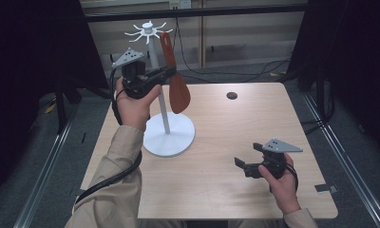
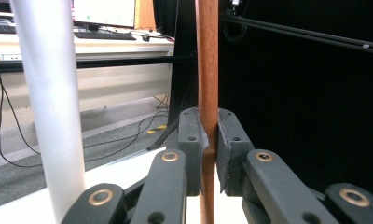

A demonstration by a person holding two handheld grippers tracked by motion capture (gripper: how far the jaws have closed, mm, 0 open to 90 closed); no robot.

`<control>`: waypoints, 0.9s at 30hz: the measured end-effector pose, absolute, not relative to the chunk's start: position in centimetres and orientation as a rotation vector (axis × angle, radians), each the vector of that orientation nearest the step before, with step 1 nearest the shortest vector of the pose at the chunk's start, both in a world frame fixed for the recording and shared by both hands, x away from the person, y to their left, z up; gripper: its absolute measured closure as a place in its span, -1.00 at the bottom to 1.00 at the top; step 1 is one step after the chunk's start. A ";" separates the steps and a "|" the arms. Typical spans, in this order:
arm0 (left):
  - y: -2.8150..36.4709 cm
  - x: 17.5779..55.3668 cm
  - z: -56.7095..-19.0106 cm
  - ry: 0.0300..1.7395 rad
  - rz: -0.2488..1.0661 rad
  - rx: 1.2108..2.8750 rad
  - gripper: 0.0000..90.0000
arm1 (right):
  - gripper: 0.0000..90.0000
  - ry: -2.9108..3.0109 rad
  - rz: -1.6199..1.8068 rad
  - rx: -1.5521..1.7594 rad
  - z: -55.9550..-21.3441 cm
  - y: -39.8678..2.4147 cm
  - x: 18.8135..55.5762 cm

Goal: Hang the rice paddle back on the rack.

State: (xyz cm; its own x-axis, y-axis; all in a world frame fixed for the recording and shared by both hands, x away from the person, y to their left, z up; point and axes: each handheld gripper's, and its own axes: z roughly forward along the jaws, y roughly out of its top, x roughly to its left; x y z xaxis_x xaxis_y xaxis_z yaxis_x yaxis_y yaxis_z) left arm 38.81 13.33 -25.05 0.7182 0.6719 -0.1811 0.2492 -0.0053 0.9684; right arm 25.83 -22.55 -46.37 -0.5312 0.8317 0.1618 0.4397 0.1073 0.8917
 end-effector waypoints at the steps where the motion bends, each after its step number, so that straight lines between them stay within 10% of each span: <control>1: 13.4 38.9 -25.1 0.770 0.395 1.582 0.83 | -0.92 2.011 1.399 1.242 -46.4 -22.5 25.8; 27: 14.4 39.4 -25.9 0.788 0.435 1.575 0.80 | -0.92 2.019 1.396 1.235 -46.4 -22.5 25.8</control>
State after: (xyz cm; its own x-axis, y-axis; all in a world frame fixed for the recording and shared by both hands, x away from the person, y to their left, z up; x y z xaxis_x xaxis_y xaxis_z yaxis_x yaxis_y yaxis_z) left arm 39.36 14.45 -25.86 0.6946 0.7005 -0.1635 0.2352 -0.0063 0.9719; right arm 25.83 -22.48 -46.42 -0.5351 0.8301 0.1569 0.4403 0.1155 0.8904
